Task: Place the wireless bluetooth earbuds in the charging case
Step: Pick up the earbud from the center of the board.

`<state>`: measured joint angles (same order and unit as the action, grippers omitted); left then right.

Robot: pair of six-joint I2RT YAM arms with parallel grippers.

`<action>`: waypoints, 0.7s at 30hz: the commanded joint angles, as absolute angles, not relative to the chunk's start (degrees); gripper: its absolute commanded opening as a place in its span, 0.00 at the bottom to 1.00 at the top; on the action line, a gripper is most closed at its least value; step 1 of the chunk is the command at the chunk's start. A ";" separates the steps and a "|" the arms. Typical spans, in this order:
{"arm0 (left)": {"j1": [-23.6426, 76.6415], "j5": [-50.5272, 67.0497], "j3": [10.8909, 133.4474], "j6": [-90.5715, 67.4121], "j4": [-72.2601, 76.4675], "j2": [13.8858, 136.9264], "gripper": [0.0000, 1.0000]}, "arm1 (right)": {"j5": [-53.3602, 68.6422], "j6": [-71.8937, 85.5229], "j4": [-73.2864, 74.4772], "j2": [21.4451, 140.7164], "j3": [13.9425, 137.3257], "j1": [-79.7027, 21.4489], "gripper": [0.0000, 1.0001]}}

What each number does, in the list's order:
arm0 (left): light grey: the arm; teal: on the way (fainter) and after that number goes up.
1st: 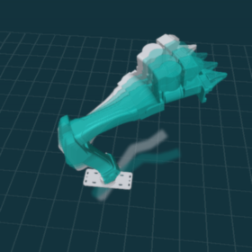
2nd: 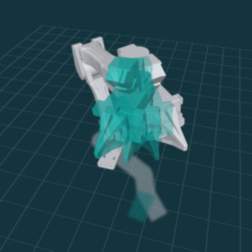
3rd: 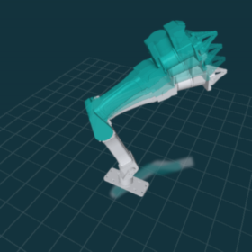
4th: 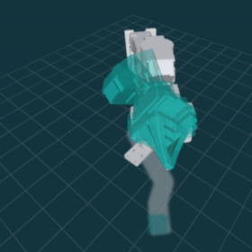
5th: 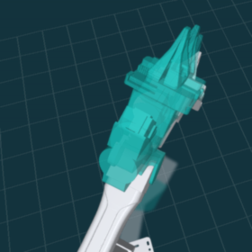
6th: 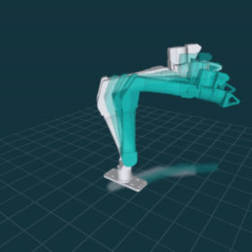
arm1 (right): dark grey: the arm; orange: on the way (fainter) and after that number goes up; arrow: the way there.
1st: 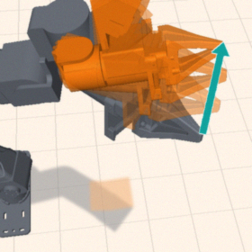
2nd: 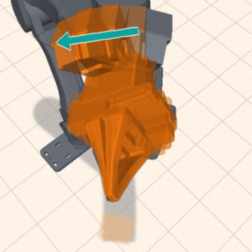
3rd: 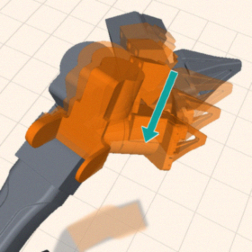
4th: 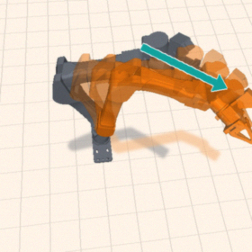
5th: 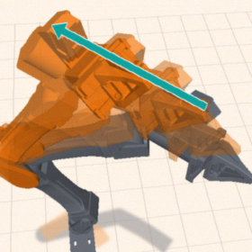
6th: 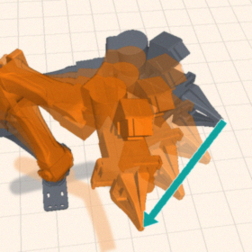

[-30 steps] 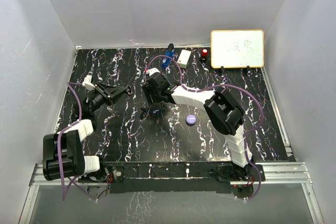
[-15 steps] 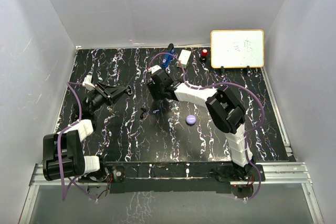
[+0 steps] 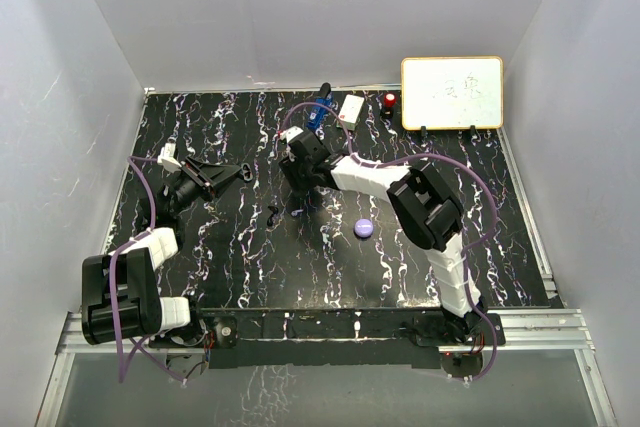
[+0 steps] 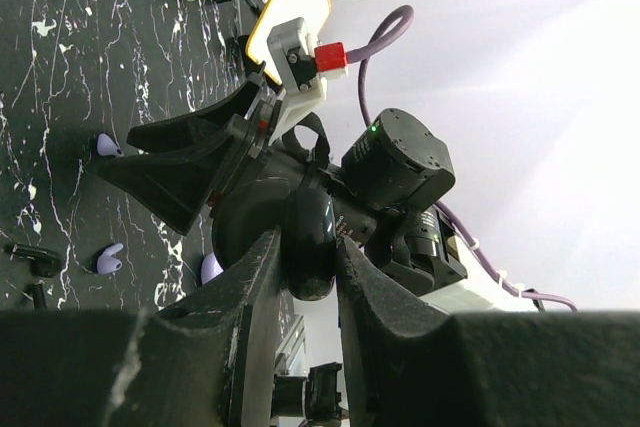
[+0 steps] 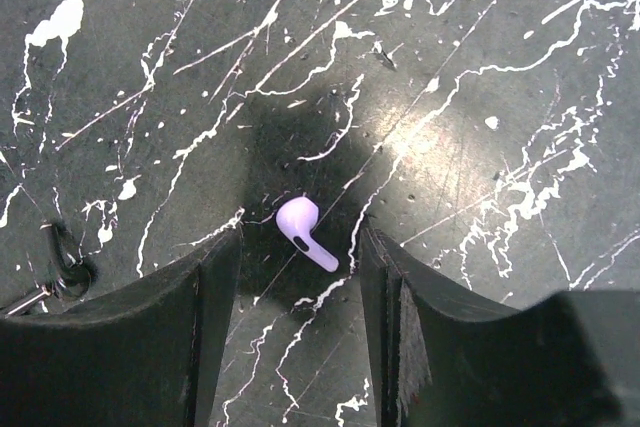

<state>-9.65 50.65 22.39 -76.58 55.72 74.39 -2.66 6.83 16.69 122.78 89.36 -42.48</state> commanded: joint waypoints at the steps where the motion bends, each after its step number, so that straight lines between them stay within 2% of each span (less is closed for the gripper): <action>1: -10.02 52.47 22.81 -76.81 57.01 73.08 0.00 | -1.20 5.54 15.86 123.28 92.80 -42.55 0.48; 21: -10.08 52.49 22.59 -76.78 57.22 73.25 0.00 | -1.48 5.10 16.87 125.66 93.77 -42.52 0.41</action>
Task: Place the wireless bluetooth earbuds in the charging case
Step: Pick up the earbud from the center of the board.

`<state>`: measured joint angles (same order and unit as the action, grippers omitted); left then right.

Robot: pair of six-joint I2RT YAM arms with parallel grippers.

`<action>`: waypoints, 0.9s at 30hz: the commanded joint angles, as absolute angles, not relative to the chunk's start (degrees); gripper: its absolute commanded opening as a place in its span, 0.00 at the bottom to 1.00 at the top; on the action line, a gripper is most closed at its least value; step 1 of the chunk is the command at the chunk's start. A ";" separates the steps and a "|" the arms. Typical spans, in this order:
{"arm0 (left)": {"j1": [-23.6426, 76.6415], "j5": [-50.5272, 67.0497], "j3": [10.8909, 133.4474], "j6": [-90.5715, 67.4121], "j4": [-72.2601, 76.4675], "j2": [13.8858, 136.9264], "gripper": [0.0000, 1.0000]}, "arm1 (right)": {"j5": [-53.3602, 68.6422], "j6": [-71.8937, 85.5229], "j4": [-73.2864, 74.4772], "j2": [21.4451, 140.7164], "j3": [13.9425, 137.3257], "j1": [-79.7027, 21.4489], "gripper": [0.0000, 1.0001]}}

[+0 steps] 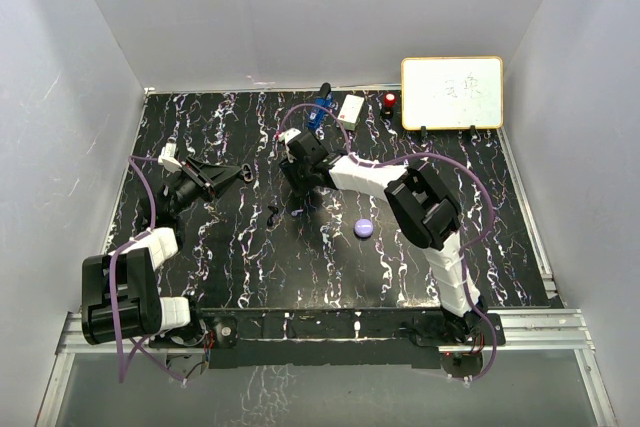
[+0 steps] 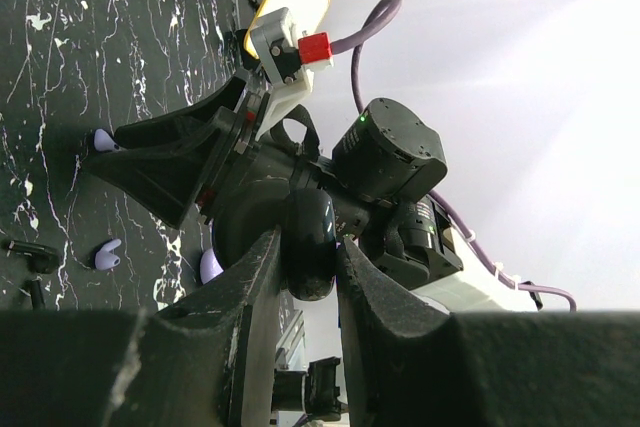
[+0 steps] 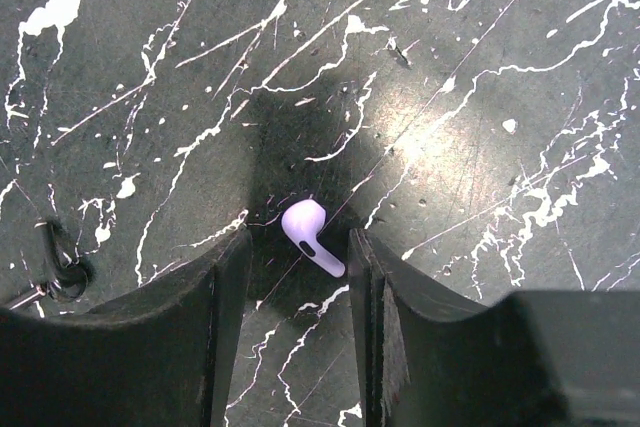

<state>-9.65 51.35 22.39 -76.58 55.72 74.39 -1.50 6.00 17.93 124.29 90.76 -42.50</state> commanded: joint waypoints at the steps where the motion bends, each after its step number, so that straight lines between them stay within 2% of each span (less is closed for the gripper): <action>1: -10.07 52.54 22.46 -76.75 57.22 73.24 0.00 | -1.48 5.10 16.87 125.70 93.85 -42.55 0.41; 18: -10.06 52.56 22.57 -76.76 56.91 73.02 0.00 | -1.39 5.10 17.75 126.83 94.39 -42.48 0.32; 25: -10.03 52.56 22.50 -76.80 56.96 73.04 0.00 | -1.36 5.19 17.90 126.74 94.13 -42.54 0.24; 27: -10.03 52.71 22.47 -76.72 56.91 73.14 0.00 | -1.40 5.19 17.96 126.69 94.21 -42.54 0.19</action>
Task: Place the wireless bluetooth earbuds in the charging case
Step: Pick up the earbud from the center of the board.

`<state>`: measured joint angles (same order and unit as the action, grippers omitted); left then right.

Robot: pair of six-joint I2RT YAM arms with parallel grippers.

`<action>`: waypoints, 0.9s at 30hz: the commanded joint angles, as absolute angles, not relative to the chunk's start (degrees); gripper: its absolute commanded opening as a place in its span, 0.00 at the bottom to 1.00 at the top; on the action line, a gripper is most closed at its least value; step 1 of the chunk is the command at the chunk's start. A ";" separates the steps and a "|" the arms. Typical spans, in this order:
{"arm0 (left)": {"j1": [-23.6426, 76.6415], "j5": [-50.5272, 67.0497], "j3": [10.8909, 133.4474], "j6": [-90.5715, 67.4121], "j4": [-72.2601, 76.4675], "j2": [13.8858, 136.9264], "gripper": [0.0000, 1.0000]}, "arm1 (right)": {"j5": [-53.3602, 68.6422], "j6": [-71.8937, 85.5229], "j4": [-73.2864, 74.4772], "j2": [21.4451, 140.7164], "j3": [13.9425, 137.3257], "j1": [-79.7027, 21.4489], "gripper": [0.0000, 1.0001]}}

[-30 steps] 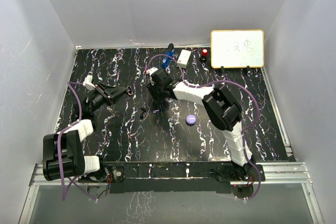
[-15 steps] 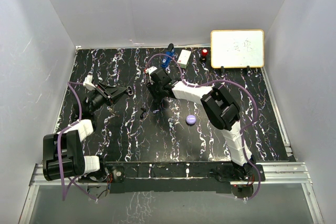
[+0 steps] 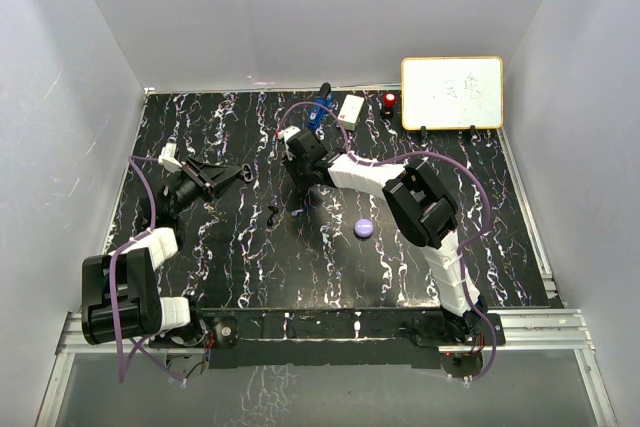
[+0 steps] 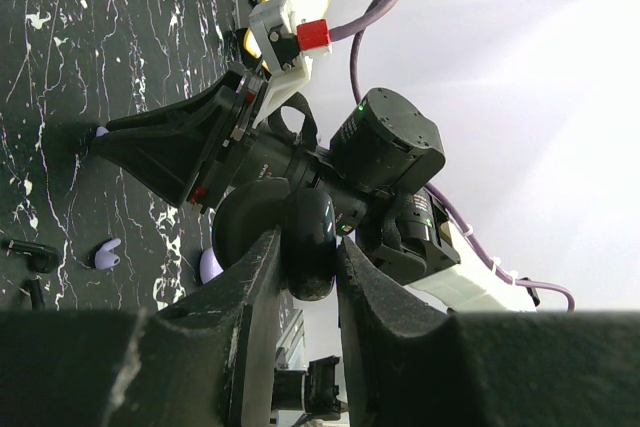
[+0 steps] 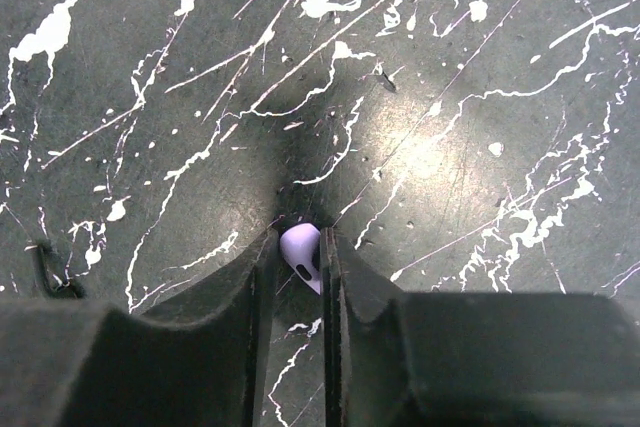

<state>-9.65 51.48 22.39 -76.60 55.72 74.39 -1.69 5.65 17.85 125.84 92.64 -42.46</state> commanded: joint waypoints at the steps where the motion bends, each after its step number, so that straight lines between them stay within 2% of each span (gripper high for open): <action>1: -9.98 52.85 22.55 -76.72 56.85 73.13 0.00 | -1.36 5.19 17.93 126.59 94.22 -42.49 0.16; 3: -10.03 53.41 22.72 -76.72 56.57 73.42 0.00 | -1.56 5.25 17.86 126.21 94.22 -42.53 0.13; 7: -10.02 55.15 23.88 -76.55 55.67 74.36 0.00 | -1.22 5.90 15.82 122.72 92.75 -42.48 0.12; 20: -9.72 60.76 25.84 -79.53 58.01 77.53 0.00 | 7.71 13.14 -6.97 95.84 69.79 -38.45 0.07; 27: -7.16 60.95 26.27 -83.13 62.80 78.13 0.00 | 10.39 15.18 -11.49 89.59 64.34 -37.61 0.04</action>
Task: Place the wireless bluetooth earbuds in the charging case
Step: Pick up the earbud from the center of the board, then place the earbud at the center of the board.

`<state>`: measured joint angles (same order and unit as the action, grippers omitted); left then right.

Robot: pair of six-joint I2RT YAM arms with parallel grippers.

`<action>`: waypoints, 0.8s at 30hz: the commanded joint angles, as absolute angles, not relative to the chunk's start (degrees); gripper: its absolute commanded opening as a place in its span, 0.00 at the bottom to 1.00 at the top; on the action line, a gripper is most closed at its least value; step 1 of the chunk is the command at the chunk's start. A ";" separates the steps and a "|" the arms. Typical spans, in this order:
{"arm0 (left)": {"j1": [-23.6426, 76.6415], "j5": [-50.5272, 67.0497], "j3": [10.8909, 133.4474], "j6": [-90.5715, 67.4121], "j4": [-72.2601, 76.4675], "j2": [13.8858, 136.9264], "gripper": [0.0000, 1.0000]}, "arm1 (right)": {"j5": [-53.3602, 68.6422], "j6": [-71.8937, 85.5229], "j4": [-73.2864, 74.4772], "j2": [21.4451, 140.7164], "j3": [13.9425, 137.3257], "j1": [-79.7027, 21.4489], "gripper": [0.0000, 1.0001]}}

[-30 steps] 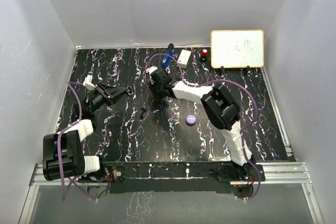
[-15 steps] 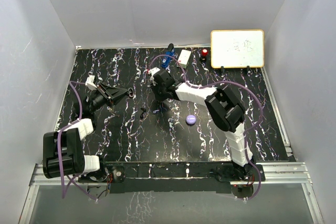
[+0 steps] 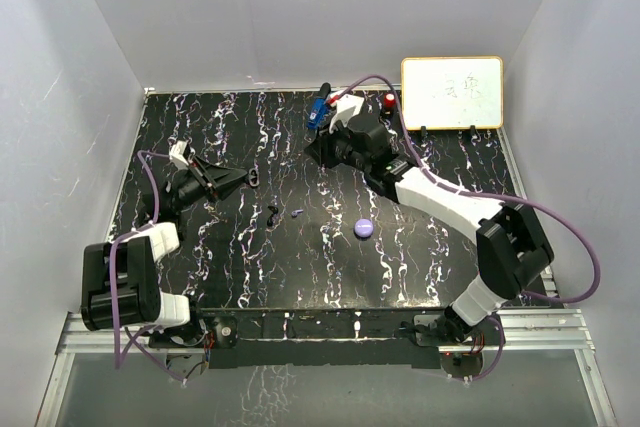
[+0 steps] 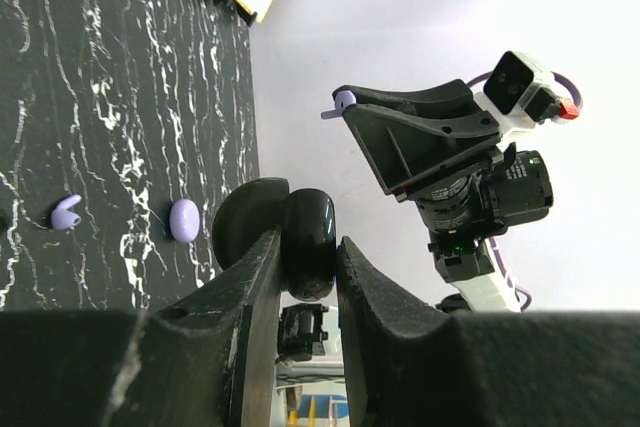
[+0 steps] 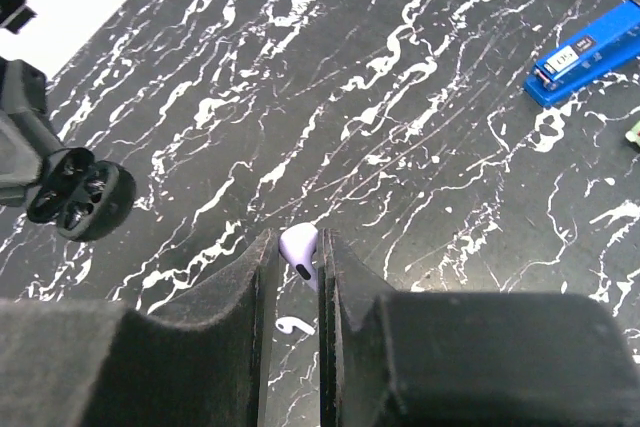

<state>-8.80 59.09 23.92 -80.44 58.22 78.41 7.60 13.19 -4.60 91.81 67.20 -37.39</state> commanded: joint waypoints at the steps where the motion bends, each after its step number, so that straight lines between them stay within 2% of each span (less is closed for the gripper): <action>1: -6.60 60.90 26.45 -83.55 63.36 78.75 0.00 | 10.94 15.47 -12.47 88.90 63.49 -37.54 0.04; 12: 0.13 60.52 28.12 -89.83 74.09 84.81 0.00 | 15.65 17.75 -21.57 81.67 56.91 -37.45 0.00; 19: 4.06 58.91 28.61 -96.50 85.76 91.19 0.00 | 19.40 19.61 -24.32 80.04 55.22 -37.46 0.00; 24: 5.31 57.67 28.99 -98.04 88.20 92.53 0.00 | 20.60 20.99 -27.49 79.65 53.48 -37.51 0.00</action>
